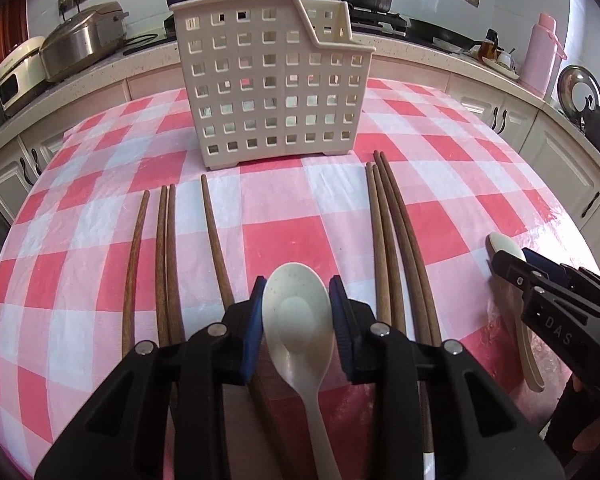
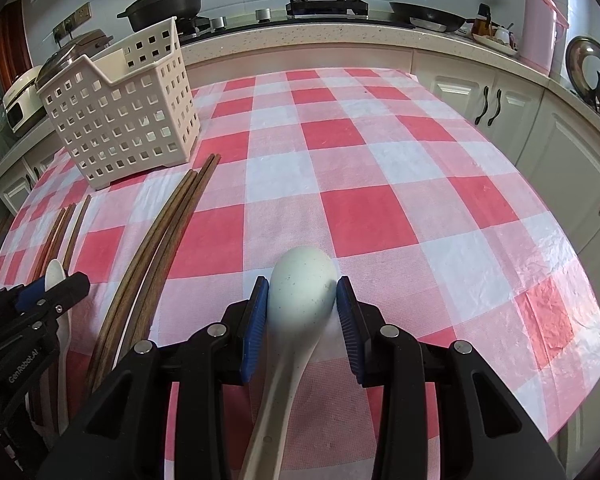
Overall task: Organize utensils
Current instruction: 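Lift the white spoon with the right gripper while the left gripper grasps the other spoon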
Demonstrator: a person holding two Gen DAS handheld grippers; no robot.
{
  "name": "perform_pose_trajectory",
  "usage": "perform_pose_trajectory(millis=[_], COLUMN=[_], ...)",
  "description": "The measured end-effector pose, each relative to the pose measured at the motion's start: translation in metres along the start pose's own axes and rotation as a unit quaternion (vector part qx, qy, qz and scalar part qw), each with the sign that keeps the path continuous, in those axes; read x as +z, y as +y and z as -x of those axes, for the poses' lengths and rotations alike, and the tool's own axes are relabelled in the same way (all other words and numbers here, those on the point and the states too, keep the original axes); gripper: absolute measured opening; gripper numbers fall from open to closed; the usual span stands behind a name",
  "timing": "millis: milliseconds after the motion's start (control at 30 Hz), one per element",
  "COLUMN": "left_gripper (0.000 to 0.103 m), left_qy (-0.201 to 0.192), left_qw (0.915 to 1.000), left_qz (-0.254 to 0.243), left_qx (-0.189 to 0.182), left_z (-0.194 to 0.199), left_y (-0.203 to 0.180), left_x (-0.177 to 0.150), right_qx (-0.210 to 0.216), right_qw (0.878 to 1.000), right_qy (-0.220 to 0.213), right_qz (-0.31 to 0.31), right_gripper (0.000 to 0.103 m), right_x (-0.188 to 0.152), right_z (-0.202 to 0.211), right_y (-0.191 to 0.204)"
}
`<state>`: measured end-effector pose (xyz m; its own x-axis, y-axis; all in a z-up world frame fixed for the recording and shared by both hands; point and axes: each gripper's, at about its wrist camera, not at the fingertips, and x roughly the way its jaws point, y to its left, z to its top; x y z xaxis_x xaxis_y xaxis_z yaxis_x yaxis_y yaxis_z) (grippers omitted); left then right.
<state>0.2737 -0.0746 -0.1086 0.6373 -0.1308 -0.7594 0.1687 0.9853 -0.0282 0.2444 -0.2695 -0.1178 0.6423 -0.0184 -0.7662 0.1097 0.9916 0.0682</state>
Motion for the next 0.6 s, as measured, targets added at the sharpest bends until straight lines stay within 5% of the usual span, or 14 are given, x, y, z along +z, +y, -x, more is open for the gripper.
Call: perform_pose_trajectory(millis=[600], left_gripper=[0.03], left_qy=[-0.094], left_qw=[0.9952], left_qz=[0.001], left_qx=[-0.027], left_z=[0.066], left_y=[0.013], left_x=[-0.001], right_qx=[0.037], right_qw=[0.993], right_qy=[-0.11], right_qz=[0.029], right_gripper=[0.032], right_x=[0.005], right_z=[0.06], right_y=[0.018])
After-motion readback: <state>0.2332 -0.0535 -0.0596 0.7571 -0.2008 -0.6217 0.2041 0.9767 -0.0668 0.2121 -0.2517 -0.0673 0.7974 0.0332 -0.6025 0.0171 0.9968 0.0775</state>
